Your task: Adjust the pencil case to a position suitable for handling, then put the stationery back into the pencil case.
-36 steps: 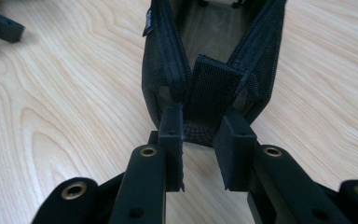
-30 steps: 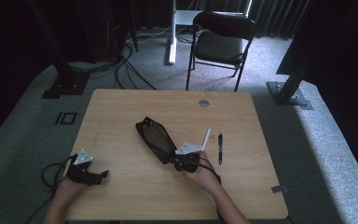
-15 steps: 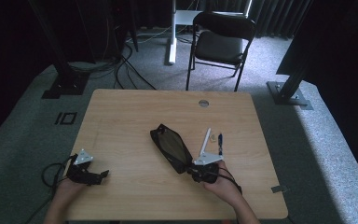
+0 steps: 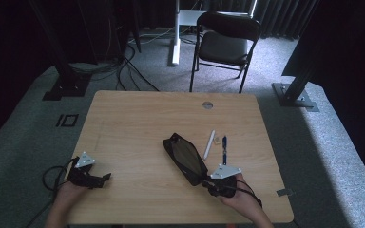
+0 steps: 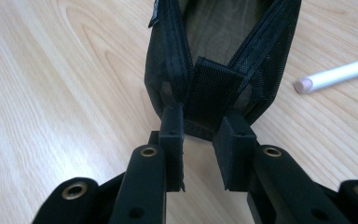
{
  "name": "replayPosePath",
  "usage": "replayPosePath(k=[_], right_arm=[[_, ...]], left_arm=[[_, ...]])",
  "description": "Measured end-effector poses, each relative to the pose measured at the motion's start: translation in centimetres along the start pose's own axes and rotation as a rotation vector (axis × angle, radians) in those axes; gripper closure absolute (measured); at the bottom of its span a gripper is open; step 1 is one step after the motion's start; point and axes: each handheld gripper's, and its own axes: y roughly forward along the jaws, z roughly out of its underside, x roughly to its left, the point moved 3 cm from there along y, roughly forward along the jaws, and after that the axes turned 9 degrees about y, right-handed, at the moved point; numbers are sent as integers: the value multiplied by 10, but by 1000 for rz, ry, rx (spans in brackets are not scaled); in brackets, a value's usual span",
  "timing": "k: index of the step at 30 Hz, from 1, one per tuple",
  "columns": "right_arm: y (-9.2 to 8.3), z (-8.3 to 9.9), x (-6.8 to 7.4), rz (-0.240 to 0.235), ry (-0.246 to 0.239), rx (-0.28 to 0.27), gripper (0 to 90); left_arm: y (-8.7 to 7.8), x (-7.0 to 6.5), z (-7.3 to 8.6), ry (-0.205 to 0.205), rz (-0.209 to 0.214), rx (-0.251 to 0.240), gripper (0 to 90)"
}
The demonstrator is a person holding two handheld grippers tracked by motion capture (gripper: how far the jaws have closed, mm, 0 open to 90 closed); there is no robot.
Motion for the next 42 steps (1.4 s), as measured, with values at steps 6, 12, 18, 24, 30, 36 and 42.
replayPosePath(k=[6,12,18,24,30,36,42], right_arm=[[-8,5,-3,2,12,-8,685],[-22,6,-10,-6,38,-41,583],[-33,9,-36,70,104,-73,562],[-28,1,-80,222,253,-135,546],[-10,-8,-105,306,318,-139,523],[16,-15,-120,334,373,-123,531],[35,-18,-130,390,396,-81,560]], left_arm=[[0,0,0,-1,0,-1,16],[0,0,0,-1,0,-1,16],[0,0,0,-1,0,-1,16],[0,0,0,-1,0,0,16],[0,0,0,0,0,-1,16],[0,0,0,0,0,0,16],[0,0,0,0,0,0,16]])
